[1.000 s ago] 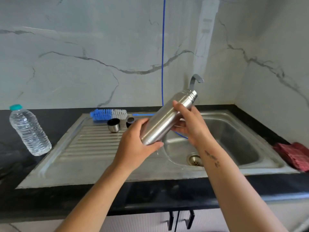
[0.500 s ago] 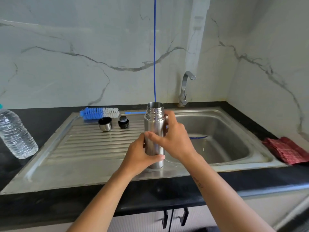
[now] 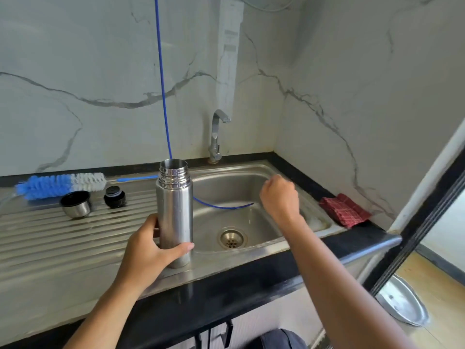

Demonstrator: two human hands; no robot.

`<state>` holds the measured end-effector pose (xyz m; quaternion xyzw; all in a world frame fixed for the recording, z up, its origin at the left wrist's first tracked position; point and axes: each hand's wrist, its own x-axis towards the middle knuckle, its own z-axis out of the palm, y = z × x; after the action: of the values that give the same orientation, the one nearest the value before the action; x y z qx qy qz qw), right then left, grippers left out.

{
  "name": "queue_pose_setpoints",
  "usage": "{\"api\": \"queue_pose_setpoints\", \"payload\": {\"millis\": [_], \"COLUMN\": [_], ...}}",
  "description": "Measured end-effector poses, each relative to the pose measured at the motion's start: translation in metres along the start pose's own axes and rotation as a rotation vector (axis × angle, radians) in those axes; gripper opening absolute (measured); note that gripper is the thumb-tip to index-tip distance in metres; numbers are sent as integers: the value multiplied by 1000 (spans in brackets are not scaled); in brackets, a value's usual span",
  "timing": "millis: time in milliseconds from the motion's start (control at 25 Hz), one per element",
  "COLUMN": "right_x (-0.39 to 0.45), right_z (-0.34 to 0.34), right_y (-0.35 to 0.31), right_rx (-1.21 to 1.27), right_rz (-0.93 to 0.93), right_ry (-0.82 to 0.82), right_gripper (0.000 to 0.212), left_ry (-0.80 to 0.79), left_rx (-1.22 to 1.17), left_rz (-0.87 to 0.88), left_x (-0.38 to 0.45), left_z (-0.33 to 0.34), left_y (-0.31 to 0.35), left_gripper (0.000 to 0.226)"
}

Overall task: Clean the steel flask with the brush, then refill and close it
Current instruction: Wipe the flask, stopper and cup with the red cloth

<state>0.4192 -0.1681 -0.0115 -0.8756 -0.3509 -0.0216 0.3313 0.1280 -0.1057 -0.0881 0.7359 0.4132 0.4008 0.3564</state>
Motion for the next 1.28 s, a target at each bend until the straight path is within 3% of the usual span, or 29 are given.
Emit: {"api": "queue_pose_setpoints", "payload": {"millis": [160, 280, 600, 920, 1000, 1120, 1200, 1280], "right_x": [46, 64, 66, 70, 70, 72, 66, 54], "right_z": [-12, -18, -34, -41, -45, -57, -64, -63], "right_y": [83, 124, 147, 149, 149, 133, 115, 95], "right_rx": [-533, -697, -771, -902, -838, -550, -264, 202], "right_rz": [235, 336, 98, -33, -5, 117, 201, 229], "right_ry": [-59, -123, -136, -177, -124, 35, 139, 163], "right_gripper": [46, 51, 22, 16, 17, 21, 30, 30], "left_ry": [-7, -17, -13, -18, -27, -56, -80, -81], "left_rx": [2, -10, 5, -13, -29, -104, -235, -361], "left_rz": [37, 50, 69, 60, 53, 46, 51, 71], "left_x": [2, 2, 1, 0, 1, 6, 13, 28], "left_z": [5, 8, 7, 6, 6, 5, 5, 8], "left_y": [7, 7, 7, 9, 11, 13, 20, 31], "left_gripper": [58, 60, 60, 62, 61, 63, 68, 74]}}
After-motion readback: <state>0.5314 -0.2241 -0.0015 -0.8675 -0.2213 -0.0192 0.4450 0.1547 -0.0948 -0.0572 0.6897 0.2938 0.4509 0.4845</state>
